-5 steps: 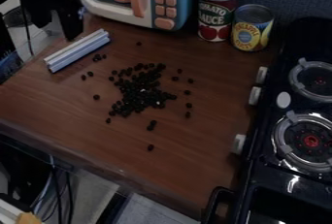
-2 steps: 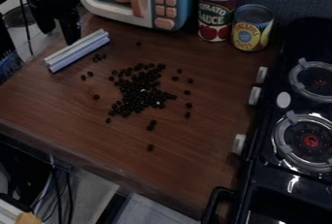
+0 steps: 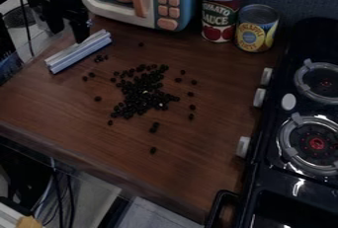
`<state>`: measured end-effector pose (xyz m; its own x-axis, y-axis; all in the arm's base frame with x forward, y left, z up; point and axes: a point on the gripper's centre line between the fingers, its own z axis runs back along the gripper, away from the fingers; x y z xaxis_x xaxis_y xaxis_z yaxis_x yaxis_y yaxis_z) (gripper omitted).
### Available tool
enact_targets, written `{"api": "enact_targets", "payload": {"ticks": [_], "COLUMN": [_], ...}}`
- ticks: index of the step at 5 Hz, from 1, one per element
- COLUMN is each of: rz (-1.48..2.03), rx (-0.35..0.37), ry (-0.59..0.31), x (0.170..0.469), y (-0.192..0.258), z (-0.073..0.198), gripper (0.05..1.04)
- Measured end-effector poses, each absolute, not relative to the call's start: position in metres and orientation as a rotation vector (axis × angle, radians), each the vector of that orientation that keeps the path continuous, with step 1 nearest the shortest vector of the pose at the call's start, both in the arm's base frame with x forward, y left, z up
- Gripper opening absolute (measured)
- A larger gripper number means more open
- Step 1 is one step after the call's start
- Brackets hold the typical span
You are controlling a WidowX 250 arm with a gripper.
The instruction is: Sweep into pile
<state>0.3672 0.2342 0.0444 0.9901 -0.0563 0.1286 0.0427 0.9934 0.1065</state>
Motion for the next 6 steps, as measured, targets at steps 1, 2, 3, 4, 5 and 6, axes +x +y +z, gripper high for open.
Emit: {"api": "enact_targets", "payload": {"ticks": [1,2,3,4,5,6], "rz": [-0.067,-0.071,-0.09,-0.112,-0.136,-0.167], "rx": [0.101,0.04,0.033,0.064,0.103,0.111], "ry": [-0.128,-0.136,-0.182,-0.163,-0.151,-0.121], "x": [0.37,0.365,0.363,0.359,0.358,0.355], "y": [0.227,0.213,0.206,0.21,0.215,0.217], "z": [0.041,0.04,0.062,0.061,0.058,0.047], "gripper": [0.996,0.996,0.996,0.996,0.996,0.996]}}
